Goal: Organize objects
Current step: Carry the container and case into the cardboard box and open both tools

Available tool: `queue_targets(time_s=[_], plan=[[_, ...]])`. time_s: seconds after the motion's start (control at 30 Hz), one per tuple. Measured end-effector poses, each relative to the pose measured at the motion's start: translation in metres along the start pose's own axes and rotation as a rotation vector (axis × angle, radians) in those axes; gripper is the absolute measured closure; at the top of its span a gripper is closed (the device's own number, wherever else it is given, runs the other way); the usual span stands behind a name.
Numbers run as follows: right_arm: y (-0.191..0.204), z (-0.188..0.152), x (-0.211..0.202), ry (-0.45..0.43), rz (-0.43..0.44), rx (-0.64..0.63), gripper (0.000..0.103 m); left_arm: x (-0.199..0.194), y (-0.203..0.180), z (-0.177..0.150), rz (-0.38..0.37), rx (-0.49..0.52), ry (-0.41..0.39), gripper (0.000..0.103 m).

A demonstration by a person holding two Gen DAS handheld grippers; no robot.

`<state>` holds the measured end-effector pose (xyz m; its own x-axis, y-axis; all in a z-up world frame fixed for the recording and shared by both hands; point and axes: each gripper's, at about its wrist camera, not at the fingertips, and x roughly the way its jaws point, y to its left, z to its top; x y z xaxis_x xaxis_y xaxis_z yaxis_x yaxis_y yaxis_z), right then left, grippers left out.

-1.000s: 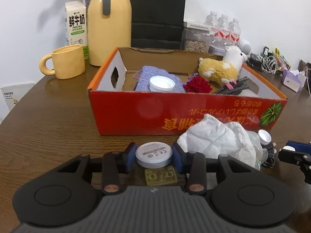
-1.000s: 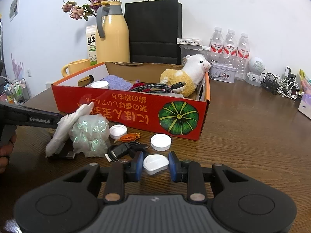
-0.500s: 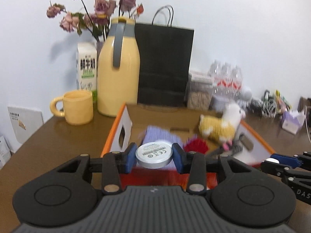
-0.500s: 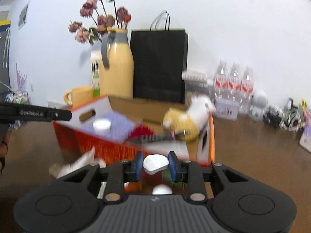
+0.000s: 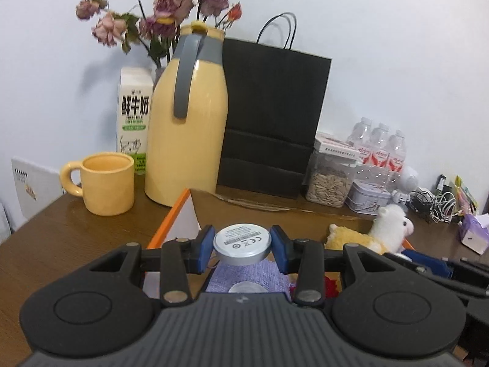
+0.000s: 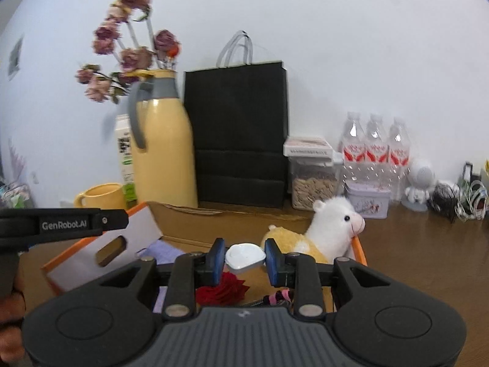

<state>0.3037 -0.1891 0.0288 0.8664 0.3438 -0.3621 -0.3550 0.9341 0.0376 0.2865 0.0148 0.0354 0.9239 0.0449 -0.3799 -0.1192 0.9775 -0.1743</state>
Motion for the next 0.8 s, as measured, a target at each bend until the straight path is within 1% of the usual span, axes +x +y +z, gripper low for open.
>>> queue_targets(time_s=[0.13,0.3,0.33,0.4,0.43,0.47,0.5,0.53,0.57,0.8], plan=[[-0.002,-0.008,0.010,0.035,0.005,-0.002,0.077,0.010,0.001,-0.008,-0.009,0.019,0.035,0.063],[0.002,-0.013,0.013,0.058,0.007,-0.023,0.076,0.010,0.001,-0.010,-0.011,0.038,0.031,0.062],[0.002,-0.013,0.014,0.059,0.006,-0.027,0.076,0.010,0.001,-0.010,-0.013,0.047,0.031,0.059],[0.004,-0.014,0.013,0.057,-0.008,-0.037,0.075,0.009,0.000,-0.012,-0.015,0.052,0.026,0.047],[0.004,-0.015,0.013,0.060,-0.015,-0.042,0.066,0.009,0.000,-0.012,-0.010,0.053,0.022,0.032],[0.004,-0.016,0.013,0.061,-0.024,-0.043,0.046,0.008,0.000,-0.012,-0.002,0.056,0.016,0.016],[0.004,-0.016,0.013,0.056,-0.033,-0.043,0.033,0.007,0.000,-0.012,0.005,0.056,0.006,0.010],[0.004,-0.017,0.012,0.046,-0.043,-0.042,0.008,0.005,0.000,-0.013,0.014,0.054,-0.008,0.000],[0.004,-0.017,0.011,0.037,-0.052,-0.044,0.000,0.004,-0.001,-0.013,0.018,0.053,-0.018,0.000],[0.002,-0.016,0.011,0.041,-0.053,-0.038,0.000,0.005,0.000,-0.013,0.021,0.046,-0.013,0.000]])
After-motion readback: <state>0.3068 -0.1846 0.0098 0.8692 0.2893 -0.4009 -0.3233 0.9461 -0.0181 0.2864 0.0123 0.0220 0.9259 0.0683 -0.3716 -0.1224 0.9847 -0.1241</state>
